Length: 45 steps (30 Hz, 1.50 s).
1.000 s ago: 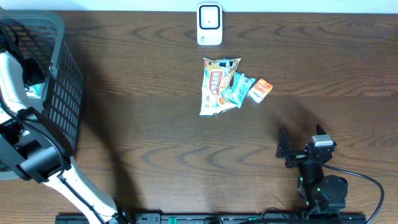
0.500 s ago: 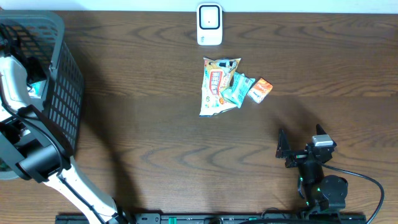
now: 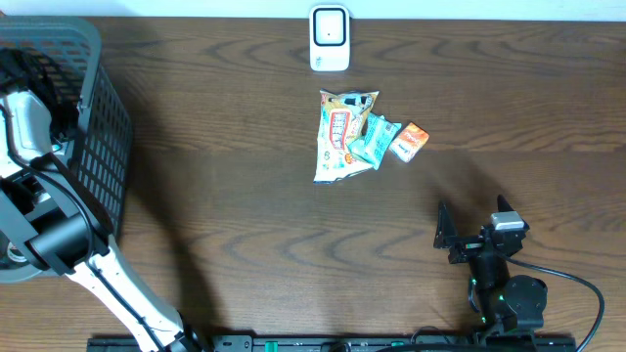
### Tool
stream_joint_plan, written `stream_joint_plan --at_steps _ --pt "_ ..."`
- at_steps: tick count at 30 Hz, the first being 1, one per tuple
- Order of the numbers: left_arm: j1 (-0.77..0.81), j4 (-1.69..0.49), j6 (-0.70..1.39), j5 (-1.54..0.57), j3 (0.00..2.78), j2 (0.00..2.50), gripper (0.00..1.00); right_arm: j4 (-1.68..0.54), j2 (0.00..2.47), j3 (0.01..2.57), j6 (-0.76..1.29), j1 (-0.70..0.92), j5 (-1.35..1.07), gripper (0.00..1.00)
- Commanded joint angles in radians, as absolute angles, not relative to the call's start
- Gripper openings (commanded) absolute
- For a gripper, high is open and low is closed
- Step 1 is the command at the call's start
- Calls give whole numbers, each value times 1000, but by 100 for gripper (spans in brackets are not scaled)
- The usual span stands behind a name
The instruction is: Scan the item barcode
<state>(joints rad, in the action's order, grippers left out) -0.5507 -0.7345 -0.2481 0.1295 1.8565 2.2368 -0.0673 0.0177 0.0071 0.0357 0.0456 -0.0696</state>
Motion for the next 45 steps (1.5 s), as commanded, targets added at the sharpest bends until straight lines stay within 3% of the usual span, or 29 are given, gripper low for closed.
stream_joint_plan --at_steps 1,18,21,22,24,34,45 --pt "-560 -718 -281 149 1851 2246 69 -72 14 6 21 54 -62 99" --pt "-577 -651 -287 143 1768 2247 60 -72 14 6 21 54 -62 99" --pt "-580 -651 -287 145 1769 2246 42 -72 14 6 21 54 -62 99" --pt "-579 -653 -287 150 1769 2246 28 -72 14 6 21 54 -62 99" --pt "-579 -660 -287 154 1769 2242 8 -72 14 6 21 54 -62 99" --pt "-579 -724 -195 158 1769 2119 7 -72 14 6 21 54 -62 99" --pt "-579 -835 117 157 1769 1764 7 -72 14 6 21 54 -62 99"
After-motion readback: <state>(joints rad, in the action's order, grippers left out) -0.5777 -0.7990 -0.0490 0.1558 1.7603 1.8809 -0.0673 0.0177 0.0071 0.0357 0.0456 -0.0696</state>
